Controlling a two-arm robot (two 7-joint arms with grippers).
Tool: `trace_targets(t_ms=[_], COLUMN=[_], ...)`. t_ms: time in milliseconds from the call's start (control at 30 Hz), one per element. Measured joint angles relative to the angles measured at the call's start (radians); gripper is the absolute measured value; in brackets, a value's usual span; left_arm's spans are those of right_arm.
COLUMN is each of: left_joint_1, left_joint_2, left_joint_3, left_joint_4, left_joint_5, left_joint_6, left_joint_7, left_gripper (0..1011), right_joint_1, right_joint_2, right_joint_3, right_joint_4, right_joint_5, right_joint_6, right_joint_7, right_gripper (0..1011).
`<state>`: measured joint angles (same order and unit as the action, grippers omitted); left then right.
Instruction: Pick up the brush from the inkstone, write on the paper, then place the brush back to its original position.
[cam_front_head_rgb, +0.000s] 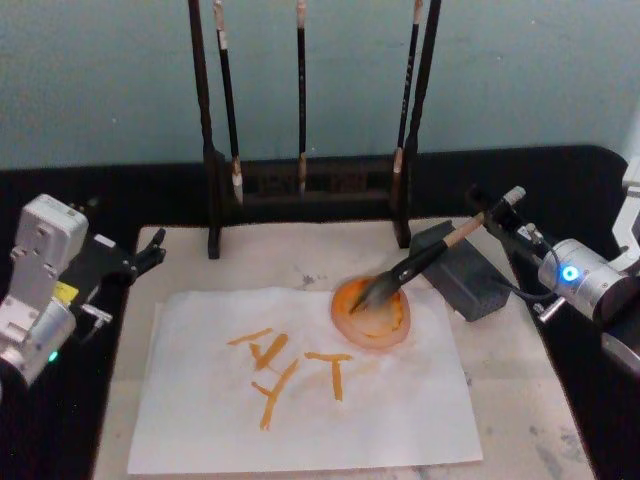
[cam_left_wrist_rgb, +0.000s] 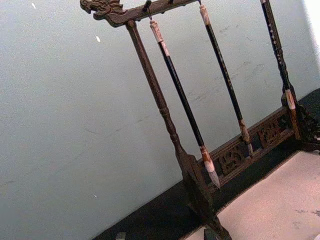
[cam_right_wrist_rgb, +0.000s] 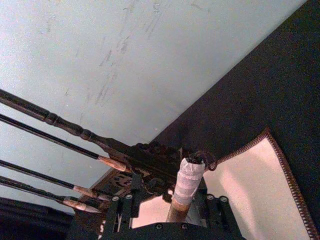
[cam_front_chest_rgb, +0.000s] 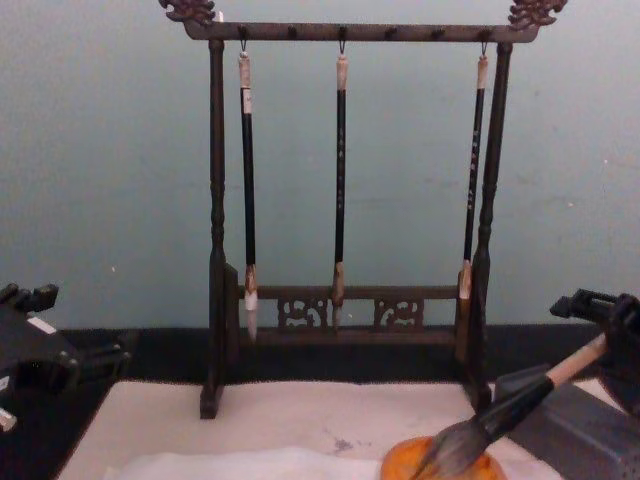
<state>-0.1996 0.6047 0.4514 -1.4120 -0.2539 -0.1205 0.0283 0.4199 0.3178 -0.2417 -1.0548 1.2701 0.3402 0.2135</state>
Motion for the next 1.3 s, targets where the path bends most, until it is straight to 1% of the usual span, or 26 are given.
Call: trace_targets(t_ms=[133,200,467,533,600,1067,1133,1300], left_joint_1=[0.000,0.000,0.000,0.000,0.000,0.000,0.000,0.000], left_joint_2=[0.000,0.000,0.000,0.000,0.000,0.000,0.000,0.000], left_joint_3=[0.000,0.000,0.000,0.000,0.000,0.000,0.000,0.000], left_joint_4=[0.000,0.000,0.000,0.000,0.000,0.000,0.000,0.000], left_joint_5=[0.000,0.000,0.000,0.000,0.000,0.000,0.000,0.000], left_joint_6=[0.000,0.000,0.000,0.000,0.000,0.000,0.000,0.000], left_joint_7=[0.000,0.000,0.000,0.000,0.000,0.000,0.000,0.000], left_gripper=[1009,1010,1010,1010,1010,1010,1010,1010], right_joint_1=[0.000,0.000,0.000,0.000,0.000,0.000,-0.004,-0.019], right_joint_2=[0.000,0.000,0.000,0.000,0.000,0.000,0.001,0.008], right_joint_3=[0.001,0.001,0.001,0.001,0.001,0.001,-0.001,-0.004], right_joint_4=[0.000,0.000,0.000,0.000,0.000,0.000,-0.006,-0.047], right_joint_5=[0.000,0.000,0.000,0.000,0.000,0.000,0.004,0.028], right_joint_6=[0.000,0.000,0.001,0.001,0.001,0.001,0.000,-0.009], right_joint_7=[0.000,0.000,0.000,0.000,0.000,0.000,-0.002,-0.009], right_gripper=[546,502,214,166,151,151,151,150])
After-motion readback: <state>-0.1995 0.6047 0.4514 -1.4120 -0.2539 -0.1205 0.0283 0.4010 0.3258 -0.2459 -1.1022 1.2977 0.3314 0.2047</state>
